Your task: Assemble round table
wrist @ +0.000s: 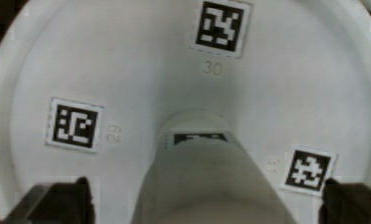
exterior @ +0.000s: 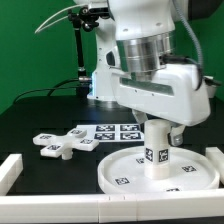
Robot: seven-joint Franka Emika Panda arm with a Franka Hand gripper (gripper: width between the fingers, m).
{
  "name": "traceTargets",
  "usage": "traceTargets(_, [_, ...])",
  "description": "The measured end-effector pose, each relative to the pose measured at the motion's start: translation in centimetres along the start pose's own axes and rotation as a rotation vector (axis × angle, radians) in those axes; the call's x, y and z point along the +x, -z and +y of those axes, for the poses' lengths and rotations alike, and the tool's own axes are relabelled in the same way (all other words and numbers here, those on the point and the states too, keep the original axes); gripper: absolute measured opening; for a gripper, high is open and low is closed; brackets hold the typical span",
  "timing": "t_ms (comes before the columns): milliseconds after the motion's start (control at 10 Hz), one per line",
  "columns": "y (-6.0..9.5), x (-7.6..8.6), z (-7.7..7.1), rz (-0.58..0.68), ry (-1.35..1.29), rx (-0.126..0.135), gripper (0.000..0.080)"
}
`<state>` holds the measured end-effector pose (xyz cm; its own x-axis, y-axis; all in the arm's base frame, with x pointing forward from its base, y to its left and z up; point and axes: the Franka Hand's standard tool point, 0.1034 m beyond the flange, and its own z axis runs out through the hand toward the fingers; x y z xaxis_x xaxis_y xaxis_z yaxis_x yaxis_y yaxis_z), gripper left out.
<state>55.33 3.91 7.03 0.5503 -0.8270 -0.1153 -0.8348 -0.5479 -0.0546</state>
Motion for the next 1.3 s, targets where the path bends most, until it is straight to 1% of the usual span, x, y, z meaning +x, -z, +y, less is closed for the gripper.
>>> traceTargets(100, [0.1,-0.3,-0.3,0.005,0.101,-0.001,0.064])
traceTargets(300, [-0.2,-0.2,0.4,-0.004,0.398,-0.006,0.0649])
traceTargets(400, [-0.2,-0.1,0.4,-0.004,0.465,-0.007,0.0649])
traceTargets(600, [-0.4,-0.1,0.5,-0.005,0.592,-0.009,0.0649])
traceTargets(800, [-0.4,-0.2,0.5,-0.007,0.612,-0.009,0.0649])
traceTargets(900, [-0.4,-0.3,0.4,-0.005,0.629,-0.017,0.0649])
traceTargets(1000, [-0.1,-0.6,0.2,-0.004,0.683,-0.034,0.0649])
traceTargets(1100, [0.3,-0.7,0.4,-0.002,0.722,-0.034,0.0649])
traceTargets(1200, [0.7,-0.7,1.3,-0.011,0.753,-0.015,0.0649])
traceTargets(1300, [1.6,-0.3,3.0,-0.019,0.802,-0.001,0.0649])
